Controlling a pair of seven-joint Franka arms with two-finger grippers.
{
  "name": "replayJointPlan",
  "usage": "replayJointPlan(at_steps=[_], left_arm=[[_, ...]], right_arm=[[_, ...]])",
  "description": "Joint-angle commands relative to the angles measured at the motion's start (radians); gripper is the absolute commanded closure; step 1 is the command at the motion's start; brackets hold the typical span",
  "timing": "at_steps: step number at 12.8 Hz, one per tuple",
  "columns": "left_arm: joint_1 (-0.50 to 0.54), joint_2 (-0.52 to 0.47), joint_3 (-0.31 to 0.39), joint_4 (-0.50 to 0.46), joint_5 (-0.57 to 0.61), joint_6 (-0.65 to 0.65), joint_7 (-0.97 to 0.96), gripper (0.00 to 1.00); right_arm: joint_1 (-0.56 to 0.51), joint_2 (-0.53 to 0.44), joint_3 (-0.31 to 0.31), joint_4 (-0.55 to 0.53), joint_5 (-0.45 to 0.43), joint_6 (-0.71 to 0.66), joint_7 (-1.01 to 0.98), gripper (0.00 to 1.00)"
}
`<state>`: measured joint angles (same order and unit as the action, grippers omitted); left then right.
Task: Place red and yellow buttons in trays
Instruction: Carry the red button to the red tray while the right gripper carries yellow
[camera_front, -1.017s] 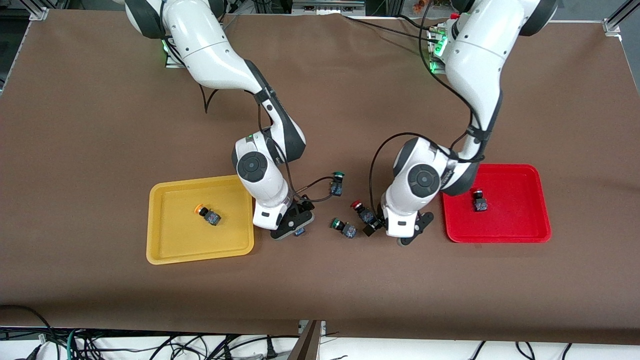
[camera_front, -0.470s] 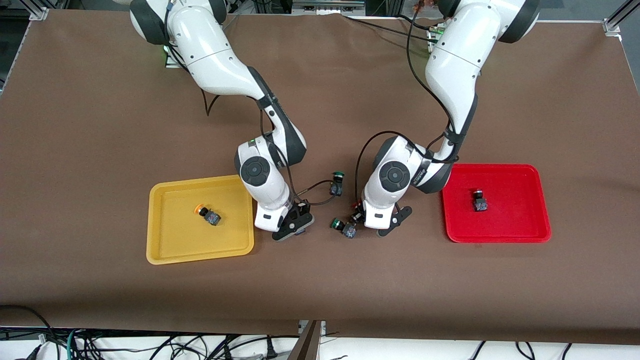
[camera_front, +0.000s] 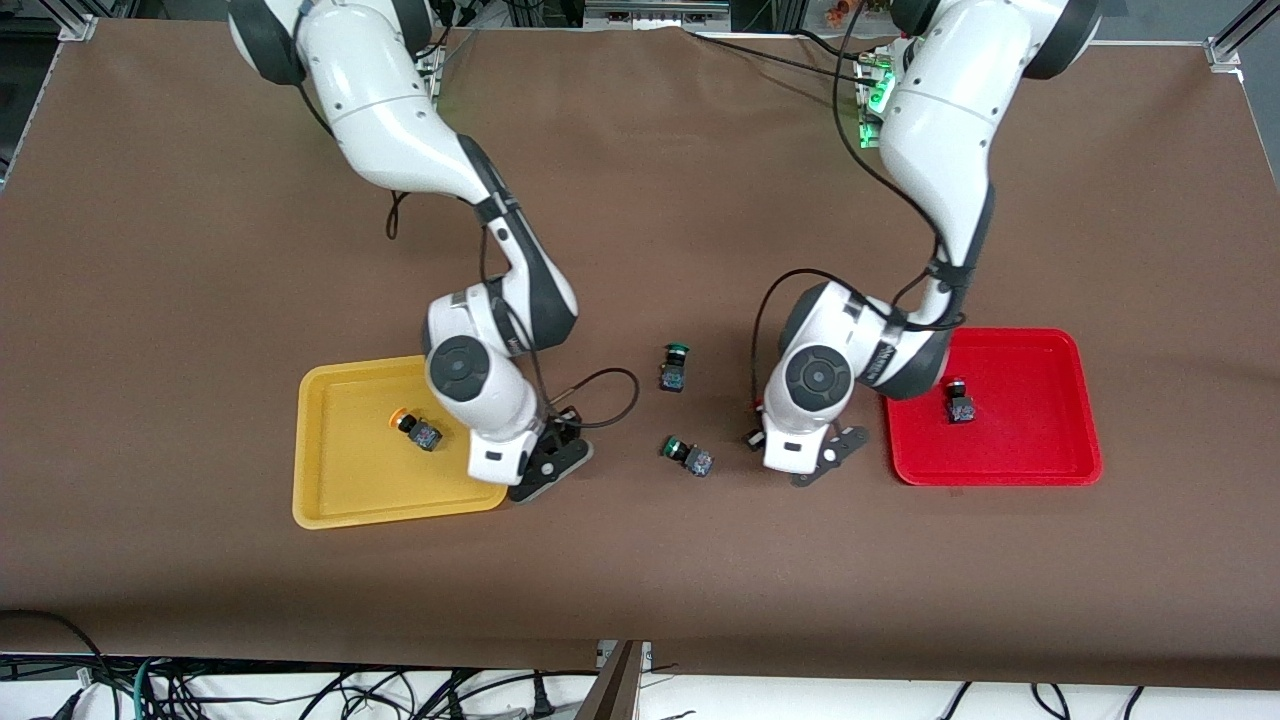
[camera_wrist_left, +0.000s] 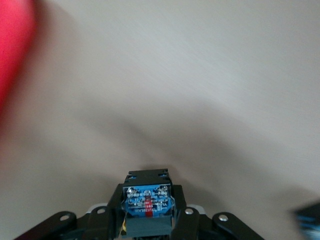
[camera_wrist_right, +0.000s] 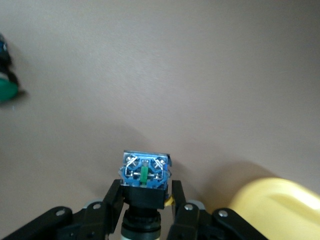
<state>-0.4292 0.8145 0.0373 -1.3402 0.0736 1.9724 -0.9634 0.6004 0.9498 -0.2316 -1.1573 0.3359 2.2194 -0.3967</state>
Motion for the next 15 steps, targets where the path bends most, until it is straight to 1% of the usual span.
replayJointPlan(at_steps=[1,3,4,5,6,7,8,9,10,11,12,13,14,15], left_arm=[[0.012,-0.107,0.094,-0.023,0.075,-0.206,0.283,0.9],[0.042,-0.132,0.171,-0.031,0.078,-0.26,0.543,0.9],[0.081,-0.133,0.182,-0.036,0.078,-0.27,0.666,0.91],[0.128,-0.132,0.182,-0.048,0.078,-0.268,0.78,0.91],[0.176,-0.13,0.18,-0.06,0.078,-0.262,0.867,0.88],[0.238,-0.126,0.177,-0.065,0.063,-0.25,0.973,0.85],[0.291,-0.123,0.159,-0.088,0.051,-0.203,1.083,0.81],[0.323,-0.124,0.15,-0.127,0.037,-0.138,1.157,0.67],[0.345,-0.126,0.15,-0.154,0.002,-0.101,1.189,0.54],[0.345,-0.123,0.15,-0.158,-0.027,-0.096,1.19,0.01],[0.346,-0.127,0.15,-0.157,-0.031,-0.099,1.193,0.0],[0.345,-0.139,0.15,-0.149,-0.031,-0.108,1.193,0.0],[0.342,-0.167,0.15,-0.143,-0.031,-0.113,1.193,0.0],[0.34,-0.21,0.15,-0.14,-0.032,-0.116,1.189,0.0]], right_arm=[[-0.054,-0.096,-0.029,-0.107,0.003,-0.078,-0.23,1.0],[-0.054,-0.173,-0.06,-0.262,0.005,-0.069,-0.307,1.0],[-0.054,-0.193,-0.06,-0.333,0.009,-0.035,-0.307,1.0],[-0.054,-0.206,-0.058,-0.402,0.015,0.03,-0.3,1.0],[-0.053,-0.21,-0.052,-0.454,0.02,0.093,-0.291,1.0],[-0.053,-0.21,-0.038,-0.479,0.029,0.132,-0.278,1.0],[-0.053,-0.21,-0.035,-0.479,0.038,0.128,-0.257,0.99],[-0.053,-0.21,-0.035,-0.479,0.04,0.123,-0.234,0.93],[-0.053,-0.212,-0.034,-0.481,0.041,0.122,-0.22,0.87],[-0.053,-0.218,-0.032,-0.486,0.041,0.122,-0.199,0.8],[-0.053,-0.229,-0.017,-0.499,0.041,0.122,-0.167,0.57],[-0.053,-0.249,-0.008,-0.518,0.048,0.122,-0.125,0.39],[-0.053,-0.265,-0.003,-0.533,0.048,0.12,-0.087,0.27],[-0.053,-0.281,-0.003,-0.547,0.048,0.12,-0.064,0.05]])
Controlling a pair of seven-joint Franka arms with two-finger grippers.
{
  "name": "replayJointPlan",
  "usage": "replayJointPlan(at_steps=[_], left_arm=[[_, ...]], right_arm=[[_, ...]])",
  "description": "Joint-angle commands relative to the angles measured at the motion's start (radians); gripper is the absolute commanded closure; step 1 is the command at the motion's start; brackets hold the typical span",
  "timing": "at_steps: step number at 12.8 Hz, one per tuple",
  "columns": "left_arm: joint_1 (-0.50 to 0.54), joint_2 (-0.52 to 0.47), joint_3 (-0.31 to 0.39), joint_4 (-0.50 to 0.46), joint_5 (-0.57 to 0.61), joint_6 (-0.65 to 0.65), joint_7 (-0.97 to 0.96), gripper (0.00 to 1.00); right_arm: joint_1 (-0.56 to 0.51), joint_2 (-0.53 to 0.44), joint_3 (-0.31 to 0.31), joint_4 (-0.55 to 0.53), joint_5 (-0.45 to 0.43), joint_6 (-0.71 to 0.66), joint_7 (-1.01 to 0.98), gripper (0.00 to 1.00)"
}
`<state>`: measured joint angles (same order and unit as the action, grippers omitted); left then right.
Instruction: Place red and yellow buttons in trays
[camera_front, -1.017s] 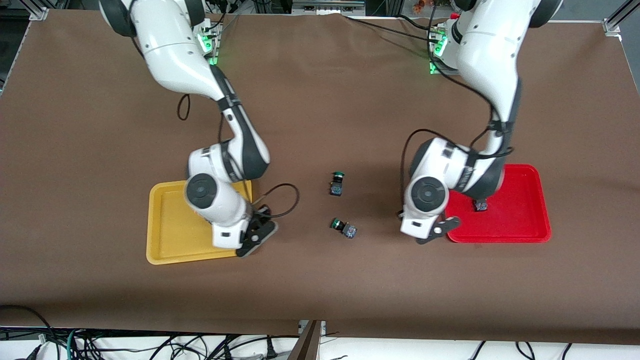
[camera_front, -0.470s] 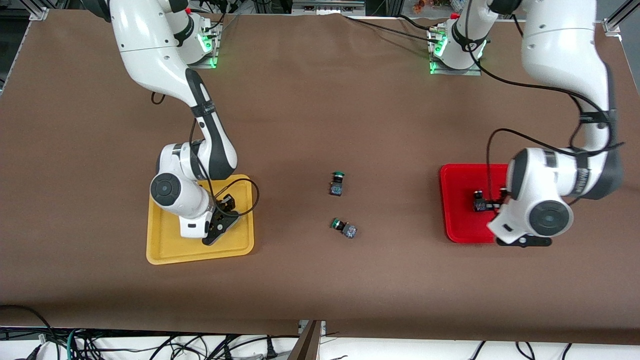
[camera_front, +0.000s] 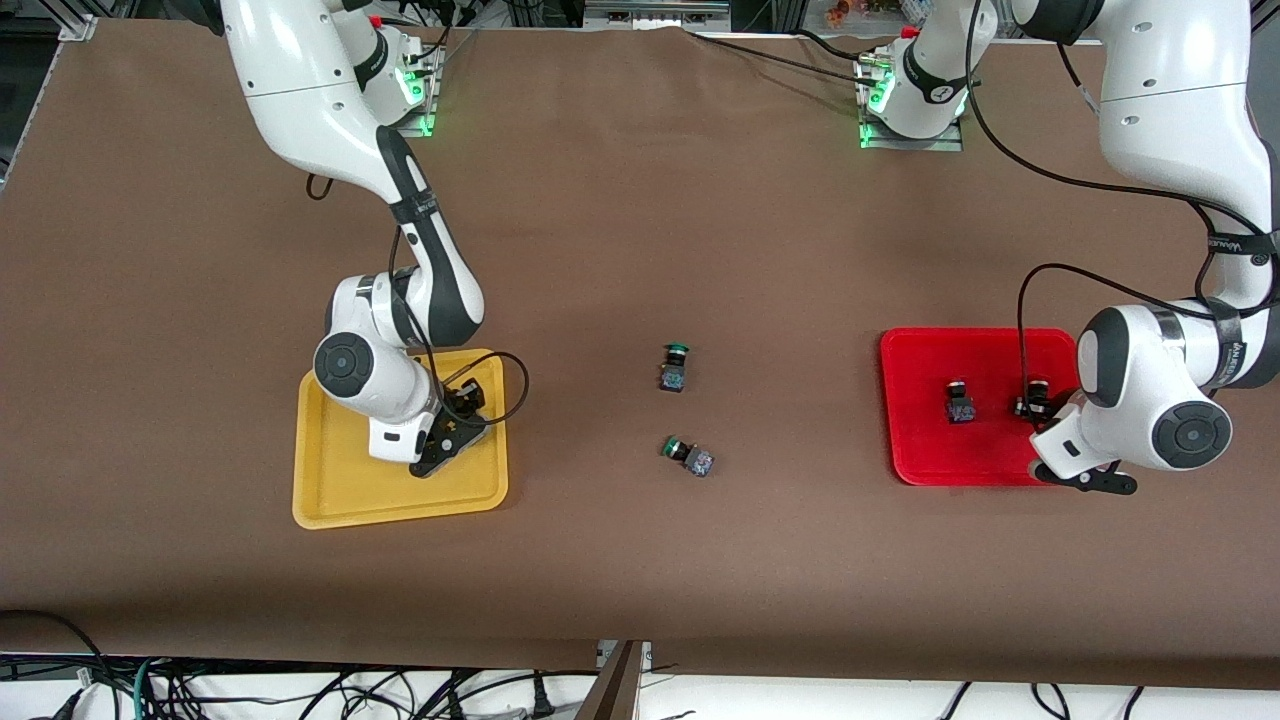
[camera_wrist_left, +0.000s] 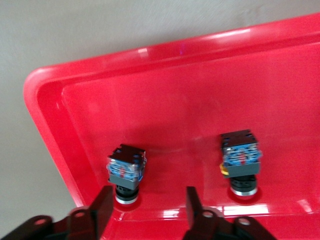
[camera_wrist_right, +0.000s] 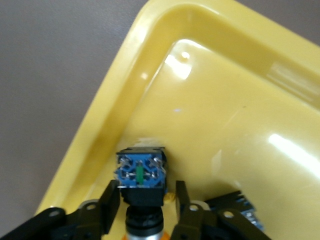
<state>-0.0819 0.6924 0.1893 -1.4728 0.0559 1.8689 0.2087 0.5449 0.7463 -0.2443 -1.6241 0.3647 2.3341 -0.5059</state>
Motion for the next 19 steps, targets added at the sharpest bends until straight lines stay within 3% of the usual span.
replayJointPlan(at_steps=[1,4,6,8,11,12,13,14,15,16,17,19], left_arm=[[-0.012,-0.147,-0.002,-0.006,-0.014,-0.013,0.012,0.0],[-0.015,-0.318,-0.007,0.021,0.001,-0.08,0.006,0.0],[-0.007,-0.359,0.004,0.139,-0.005,-0.292,0.004,0.0],[-0.007,-0.352,0.004,0.26,0.004,-0.396,0.003,0.0],[-0.002,-0.355,0.006,0.269,-0.008,-0.389,-0.034,0.0],[0.017,-0.37,0.001,0.247,-0.036,-0.369,-0.051,0.0],[0.031,-0.47,-0.007,0.133,-0.044,-0.325,-0.07,0.0],[0.065,-0.623,-0.045,-0.105,-0.048,-0.177,-0.071,0.0],[0.146,-0.74,-0.168,-0.268,-0.033,-0.046,-0.08,0.0],[0.187,-0.77,-0.241,-0.308,0.013,-0.031,-0.138,0.0],[0.159,-0.772,-0.24,-0.307,0.028,-0.036,-0.181,0.0],[0.14,-0.768,-0.206,-0.296,0.025,-0.072,-0.18,0.0]], right_arm=[[0.003,-0.097,0.01,-0.091,0.019,-0.001,0.061,0.0],[0.0,-0.156,-0.019,-0.044,0.01,-0.106,0.057,0.0],[0.013,-0.241,-0.033,-0.026,0.0,-0.233,0.134,0.0],[0.014,-0.353,-0.04,-0.028,-0.096,-0.324,0.287,0.0],[0.014,-0.548,-0.033,-0.036,-0.232,-0.545,0.469,0.0],[0.014,-0.608,-0.033,-0.037,-0.239,-0.599,0.504,0.0],[0.014,-0.658,-0.033,-0.039,-0.268,-0.646,0.513,0.0],[0.004,-0.706,-0.032,-0.046,-0.297,-0.691,0.527,0.0],[-0.02,-0.728,-0.017,-0.051,-0.326,-0.714,0.529,0.0],[-0.107,-0.739,0.064,-0.051,-0.351,-0.735,0.529,0.0],[-0.197,-0.757,0.168,-0.051,-0.381,-0.739,0.529,0.0],[-0.221,-0.759,0.194,-0.043,-0.409,-0.739,0.518,0.0]])
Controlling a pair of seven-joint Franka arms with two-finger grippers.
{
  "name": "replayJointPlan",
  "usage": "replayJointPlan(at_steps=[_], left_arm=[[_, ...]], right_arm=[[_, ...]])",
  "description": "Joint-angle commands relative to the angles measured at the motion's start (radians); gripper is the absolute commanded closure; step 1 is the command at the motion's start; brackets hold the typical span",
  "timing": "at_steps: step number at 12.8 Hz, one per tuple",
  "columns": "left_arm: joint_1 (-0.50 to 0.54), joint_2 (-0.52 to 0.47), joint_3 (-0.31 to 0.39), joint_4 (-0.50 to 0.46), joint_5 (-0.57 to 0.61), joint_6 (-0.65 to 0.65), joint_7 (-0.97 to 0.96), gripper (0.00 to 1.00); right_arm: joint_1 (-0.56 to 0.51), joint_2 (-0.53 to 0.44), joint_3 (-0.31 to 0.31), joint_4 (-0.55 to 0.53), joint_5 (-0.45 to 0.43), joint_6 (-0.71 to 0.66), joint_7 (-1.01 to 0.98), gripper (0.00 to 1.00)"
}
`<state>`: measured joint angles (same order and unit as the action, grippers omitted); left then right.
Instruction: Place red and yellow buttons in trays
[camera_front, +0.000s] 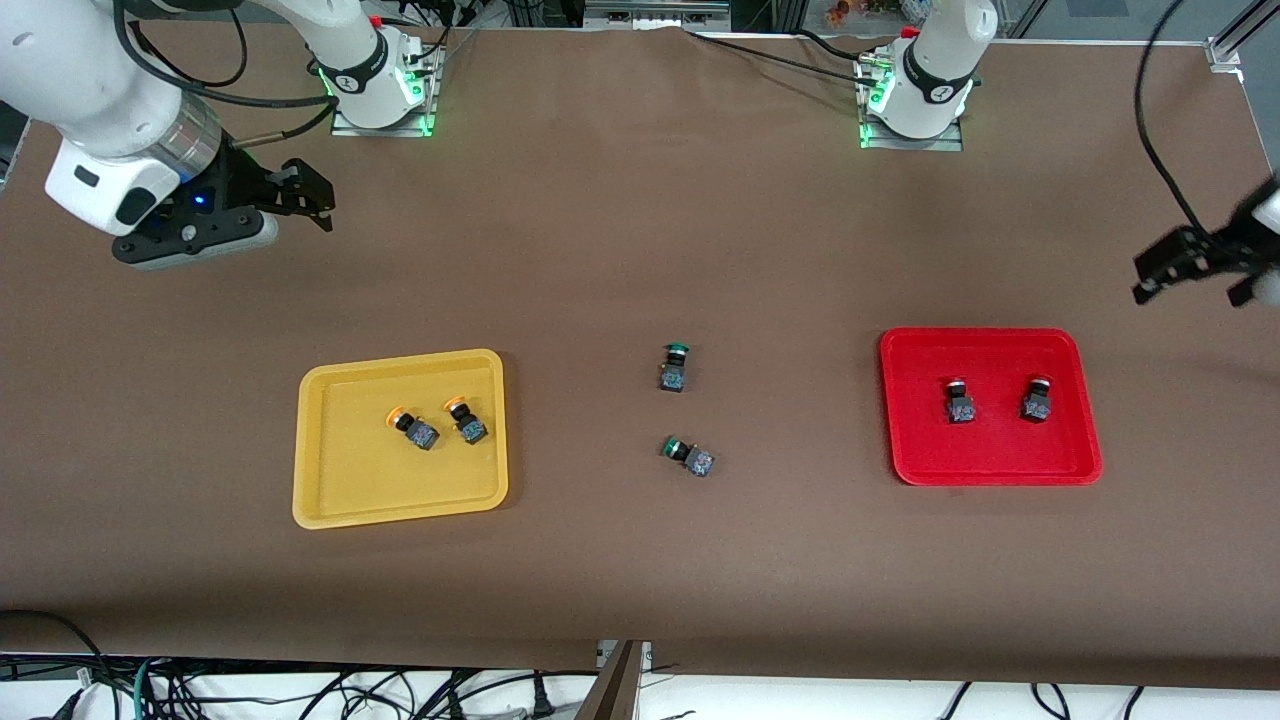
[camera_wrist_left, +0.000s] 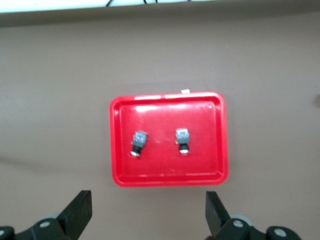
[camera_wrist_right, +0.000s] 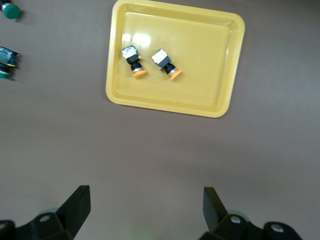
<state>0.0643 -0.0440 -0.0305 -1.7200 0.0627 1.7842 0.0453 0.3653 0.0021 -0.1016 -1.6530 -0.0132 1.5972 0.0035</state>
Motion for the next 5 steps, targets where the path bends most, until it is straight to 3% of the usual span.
replayJointPlan(at_steps=[1,5], left_arm=[[-0.017,-0.028,0.015,-0.044,0.019,-0.017,-0.016,0.0],[-0.067,-0.03,0.043,-0.043,0.026,-0.045,-0.018,0.0]], right_arm=[[-0.042,-0.011,0.039,-0.008,-0.03,0.003,-0.005,0.0],[-0.046,0.004,0.025,0.009,-0.021,0.012,-0.008,0.0]])
